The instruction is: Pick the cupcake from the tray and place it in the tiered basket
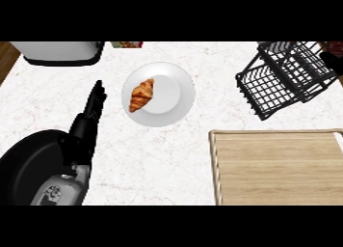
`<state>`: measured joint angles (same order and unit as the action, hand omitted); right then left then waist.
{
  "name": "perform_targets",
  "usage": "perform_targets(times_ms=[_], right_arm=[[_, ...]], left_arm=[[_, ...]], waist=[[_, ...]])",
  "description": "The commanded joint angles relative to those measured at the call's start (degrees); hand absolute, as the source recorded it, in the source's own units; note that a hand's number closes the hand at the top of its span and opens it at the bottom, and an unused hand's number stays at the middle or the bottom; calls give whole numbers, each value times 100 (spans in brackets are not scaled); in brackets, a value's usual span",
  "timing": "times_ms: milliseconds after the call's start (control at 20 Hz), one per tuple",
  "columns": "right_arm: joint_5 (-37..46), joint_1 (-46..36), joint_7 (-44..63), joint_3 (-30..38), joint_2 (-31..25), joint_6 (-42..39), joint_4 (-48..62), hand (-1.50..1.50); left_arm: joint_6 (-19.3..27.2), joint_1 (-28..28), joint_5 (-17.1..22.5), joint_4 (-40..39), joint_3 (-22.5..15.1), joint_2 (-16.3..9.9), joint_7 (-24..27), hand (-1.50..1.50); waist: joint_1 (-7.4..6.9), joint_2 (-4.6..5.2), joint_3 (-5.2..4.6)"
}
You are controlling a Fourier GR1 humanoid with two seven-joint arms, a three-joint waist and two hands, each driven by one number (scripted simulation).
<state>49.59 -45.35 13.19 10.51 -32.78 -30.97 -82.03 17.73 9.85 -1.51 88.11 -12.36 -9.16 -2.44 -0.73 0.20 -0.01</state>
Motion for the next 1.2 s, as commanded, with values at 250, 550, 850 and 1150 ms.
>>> perform_targets(times_ms=[250, 550, 850, 1150], right_arm=[[-315, -374, 114, 701, 518, 737, 1694, -150], [-909, -511, -455, 1194, 415, 821, 2410, -150], [-1498, -884, -81, 2183, 172, 1343, 2607, -150], [-1977, -556, 143, 3044, -691, 1154, 3070, -150]], left_arm=[[-126, -58, -71, 2, 50, -7, -4, 0], [-105, -130, -182, 238, -7, 69, -148, 0], [-166, -87, -136, 133, 80, 83, -145, 0], [-126, -53, -122, -186, 228, 170, 79, 0]], waist=[[-29, 5, 4], [-3, -15, 4], [32, -16, 4], [132, -13, 2]])
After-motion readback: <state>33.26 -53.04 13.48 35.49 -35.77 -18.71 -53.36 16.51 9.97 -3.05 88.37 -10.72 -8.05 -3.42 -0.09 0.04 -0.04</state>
